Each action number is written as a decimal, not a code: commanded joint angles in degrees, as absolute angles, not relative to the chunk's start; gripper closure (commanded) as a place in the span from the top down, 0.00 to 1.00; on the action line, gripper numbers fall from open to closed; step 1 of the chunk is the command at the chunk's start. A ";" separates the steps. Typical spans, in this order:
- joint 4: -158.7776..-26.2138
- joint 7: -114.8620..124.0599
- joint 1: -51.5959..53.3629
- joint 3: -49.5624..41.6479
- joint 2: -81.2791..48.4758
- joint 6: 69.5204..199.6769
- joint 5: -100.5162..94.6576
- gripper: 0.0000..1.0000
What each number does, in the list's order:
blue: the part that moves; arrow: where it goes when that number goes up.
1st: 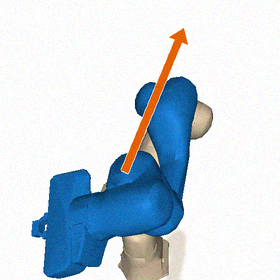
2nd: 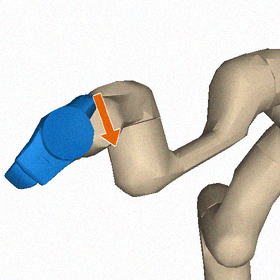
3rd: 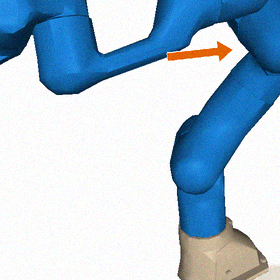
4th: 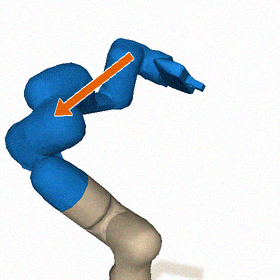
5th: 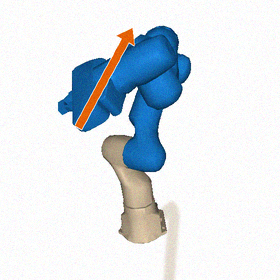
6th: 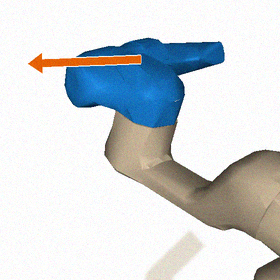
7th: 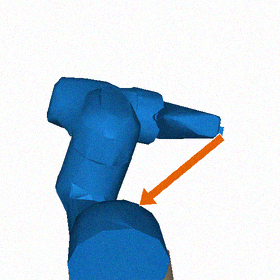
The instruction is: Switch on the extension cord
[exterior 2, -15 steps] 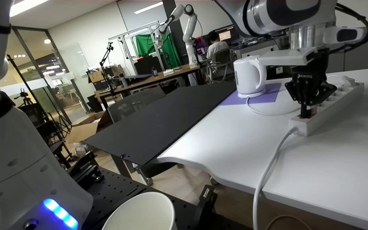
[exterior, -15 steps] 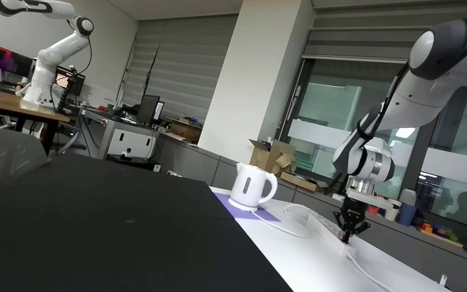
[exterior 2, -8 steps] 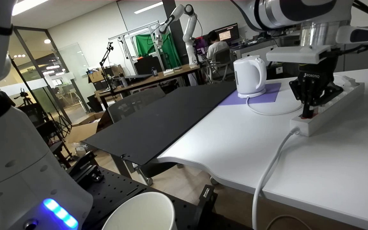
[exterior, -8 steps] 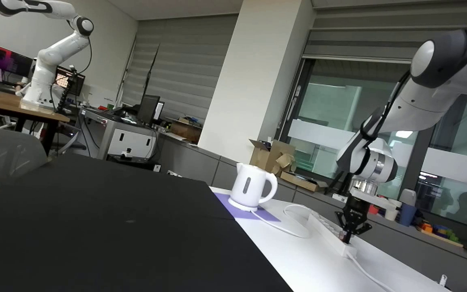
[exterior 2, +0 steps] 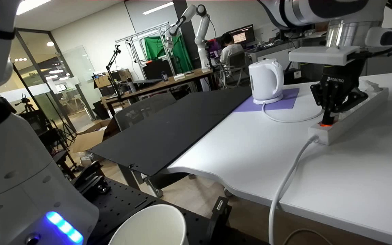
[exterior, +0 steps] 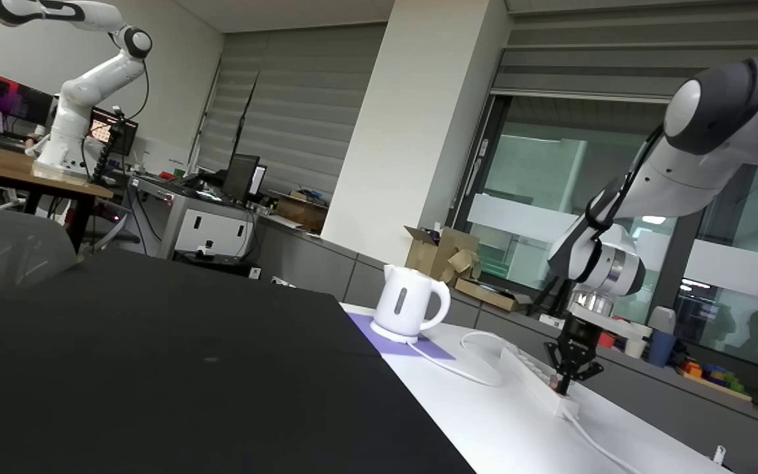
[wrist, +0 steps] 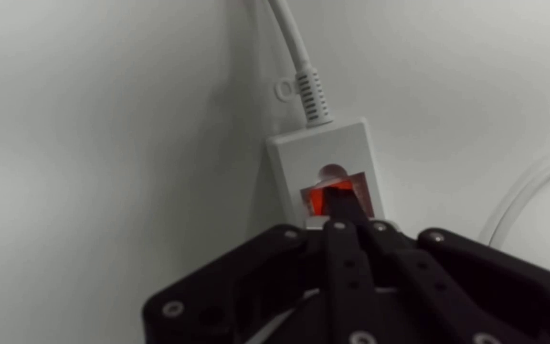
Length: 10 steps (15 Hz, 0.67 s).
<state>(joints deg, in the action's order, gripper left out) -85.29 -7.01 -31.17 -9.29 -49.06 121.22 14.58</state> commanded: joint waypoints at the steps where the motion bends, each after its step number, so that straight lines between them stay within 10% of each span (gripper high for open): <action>1: -84.52 -6.52 -30.06 -9.33 -48.40 119.93 14.02 0.00; 10: -89.39 -5.62 -23.45 -11.24 -37.46 115.99 7.72 0.00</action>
<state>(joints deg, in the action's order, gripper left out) -85.90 -6.97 -26.08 -9.69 -42.46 117.07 11.02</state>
